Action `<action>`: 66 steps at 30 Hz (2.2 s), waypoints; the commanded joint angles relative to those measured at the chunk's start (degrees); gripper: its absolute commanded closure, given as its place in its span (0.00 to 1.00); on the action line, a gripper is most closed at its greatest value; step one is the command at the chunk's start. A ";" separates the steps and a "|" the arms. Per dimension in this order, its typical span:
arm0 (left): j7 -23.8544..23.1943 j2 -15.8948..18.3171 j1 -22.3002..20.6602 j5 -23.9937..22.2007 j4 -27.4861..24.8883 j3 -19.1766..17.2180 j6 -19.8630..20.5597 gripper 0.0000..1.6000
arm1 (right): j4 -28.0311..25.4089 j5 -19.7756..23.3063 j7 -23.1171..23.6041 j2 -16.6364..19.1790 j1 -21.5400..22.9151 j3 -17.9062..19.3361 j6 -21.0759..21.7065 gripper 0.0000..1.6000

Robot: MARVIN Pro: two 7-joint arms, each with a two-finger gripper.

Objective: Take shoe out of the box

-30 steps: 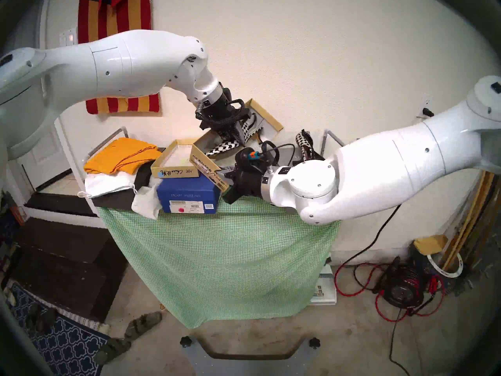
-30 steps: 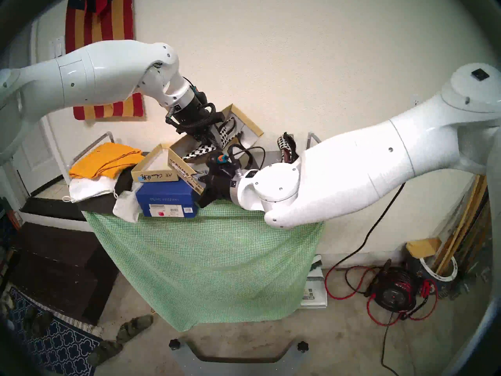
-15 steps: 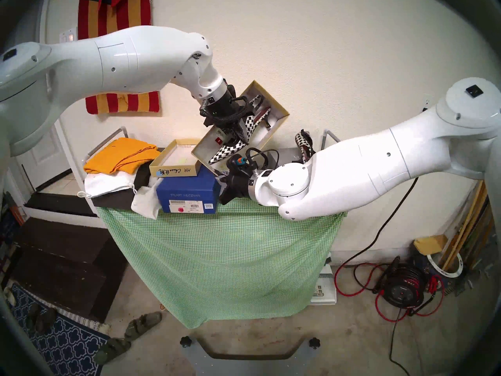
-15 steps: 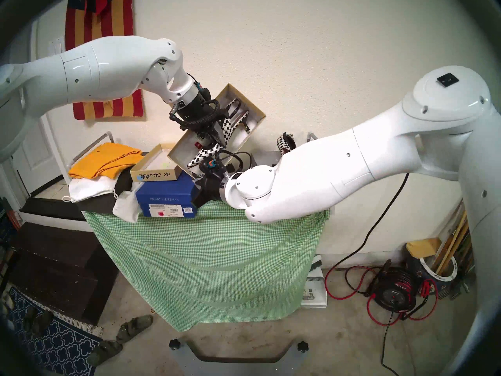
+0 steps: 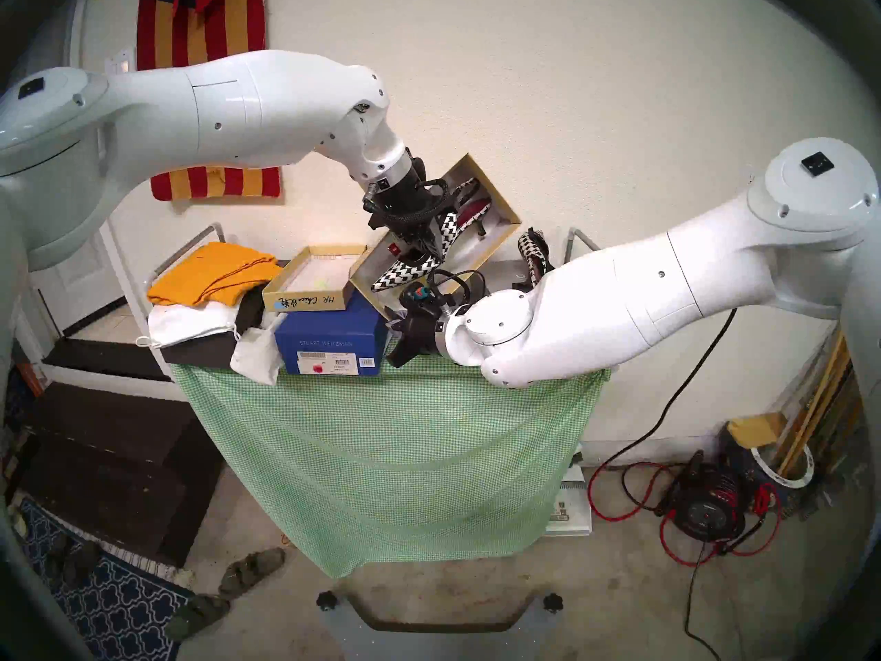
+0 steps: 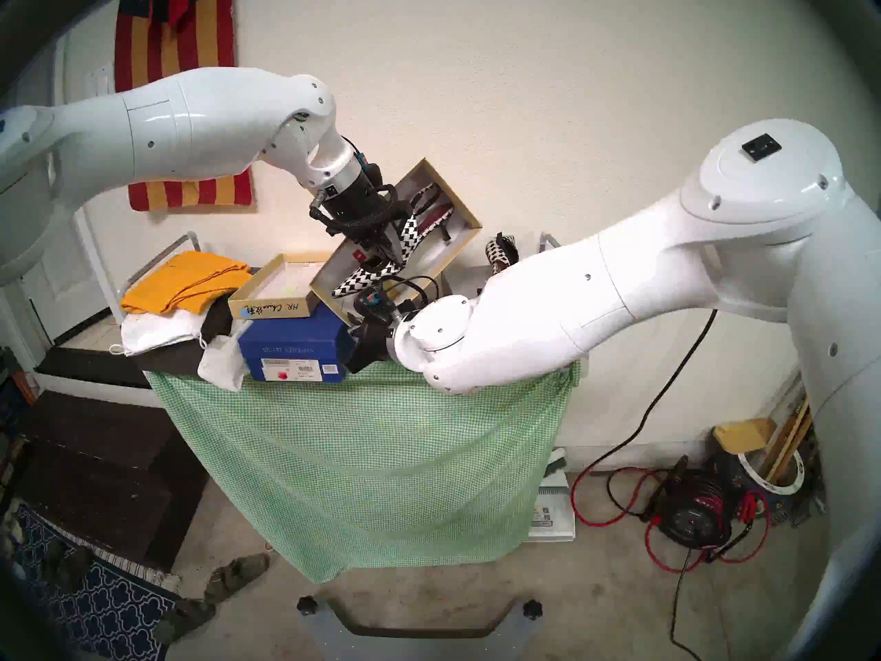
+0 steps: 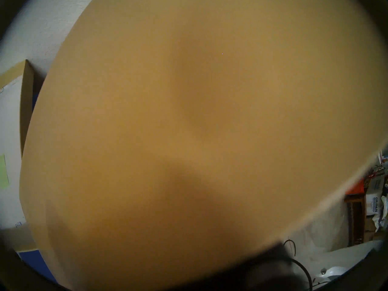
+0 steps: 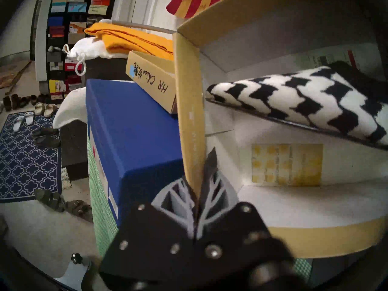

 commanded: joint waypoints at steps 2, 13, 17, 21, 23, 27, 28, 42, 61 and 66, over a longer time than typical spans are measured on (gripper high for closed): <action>-1.03 -1.04 -0.81 -0.52 2.30 -0.05 -0.27 1.00 | -5.03 1.51 5.87 -0.54 -3.06 -2.80 3.64 1.00; -1.98 0.14 -0.09 -0.87 2.55 0.90 -0.27 1.00 | -8.68 3.59 10.76 5.69 1.71 -7.60 8.80 1.00; -2.54 0.28 0.38 -1.22 2.72 1.10 -0.27 1.00 | -10.32 4.07 13.27 7.27 3.63 -8.19 9.88 1.00; -3.19 0.59 0.62 -1.63 3.12 1.23 -0.27 1.00 | -11.62 4.42 15.50 8.53 5.49 -8.66 11.08 1.00; -3.59 0.82 0.66 -1.87 3.40 1.29 -0.27 1.00 | -12.62 4.64 17.02 9.41 6.72 -9.02 11.78 1.00; -4.46 1.28 0.95 -2.42 4.07 1.37 -0.27 1.00 | -13.77 4.96 19.18 11.13 9.16 -9.69 13.03 1.00; -4.48 1.30 0.88 -2.17 4.05 1.54 -0.27 1.00 | -14.23 5.13 19.86 11.78 9.95 -9.82 13.30 1.00; -6.61 0.10 -5.00 -0.28 -10.21 0.54 -0.27 1.00 | -18.99 7.33 29.64 17.33 20.53 -11.61 20.35 1.00; -9.92 11.96 -13.17 0.69 -5.77 -7.03 -0.27 1.00 | -22.88 8.01 37.59 19.03 21.77 -16.40 27.45 1.00; -11.55 11.48 -11.36 0.96 -1.94 -5.08 -0.27 1.00 | -24.37 7.38 38.63 22.25 25.28 -19.50 28.24 1.00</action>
